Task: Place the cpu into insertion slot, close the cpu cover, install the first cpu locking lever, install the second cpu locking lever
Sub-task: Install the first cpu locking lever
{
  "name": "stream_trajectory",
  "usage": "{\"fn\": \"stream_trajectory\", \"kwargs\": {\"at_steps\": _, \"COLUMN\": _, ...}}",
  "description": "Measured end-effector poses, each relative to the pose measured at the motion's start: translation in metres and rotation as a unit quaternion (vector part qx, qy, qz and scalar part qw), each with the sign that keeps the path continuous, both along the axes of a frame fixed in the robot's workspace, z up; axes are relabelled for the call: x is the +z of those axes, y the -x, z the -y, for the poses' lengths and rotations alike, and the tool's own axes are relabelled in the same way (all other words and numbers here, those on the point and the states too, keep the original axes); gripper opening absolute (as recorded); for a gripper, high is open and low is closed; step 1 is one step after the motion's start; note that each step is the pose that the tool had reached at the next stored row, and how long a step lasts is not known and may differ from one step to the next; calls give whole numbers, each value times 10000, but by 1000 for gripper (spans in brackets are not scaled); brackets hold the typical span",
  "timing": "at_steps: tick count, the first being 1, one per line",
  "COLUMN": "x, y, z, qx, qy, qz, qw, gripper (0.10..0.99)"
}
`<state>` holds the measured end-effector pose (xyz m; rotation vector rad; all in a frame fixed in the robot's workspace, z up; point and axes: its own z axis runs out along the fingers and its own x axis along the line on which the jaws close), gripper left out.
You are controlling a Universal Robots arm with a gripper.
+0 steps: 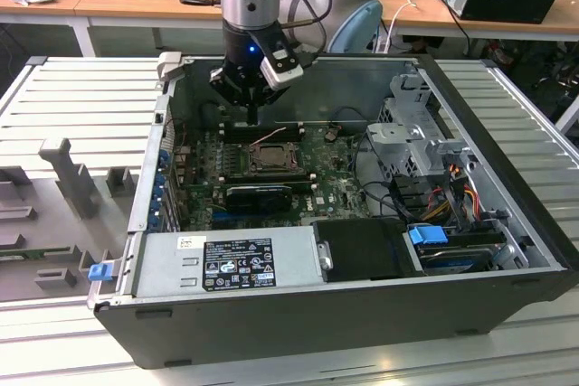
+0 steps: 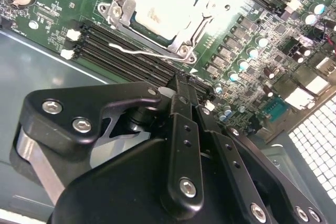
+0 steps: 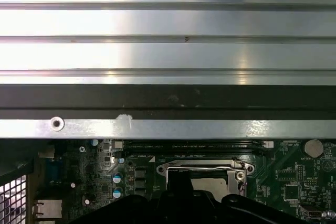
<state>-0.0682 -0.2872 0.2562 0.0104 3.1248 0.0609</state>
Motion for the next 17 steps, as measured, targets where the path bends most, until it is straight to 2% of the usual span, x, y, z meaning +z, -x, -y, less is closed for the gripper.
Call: {"fn": "stream_trajectory", "kwargs": {"at_steps": 17, "x": -1, "y": -194, "z": 0, "qx": 0, "qy": 0, "qz": 0, "qw": 10000, "gripper": 106}}
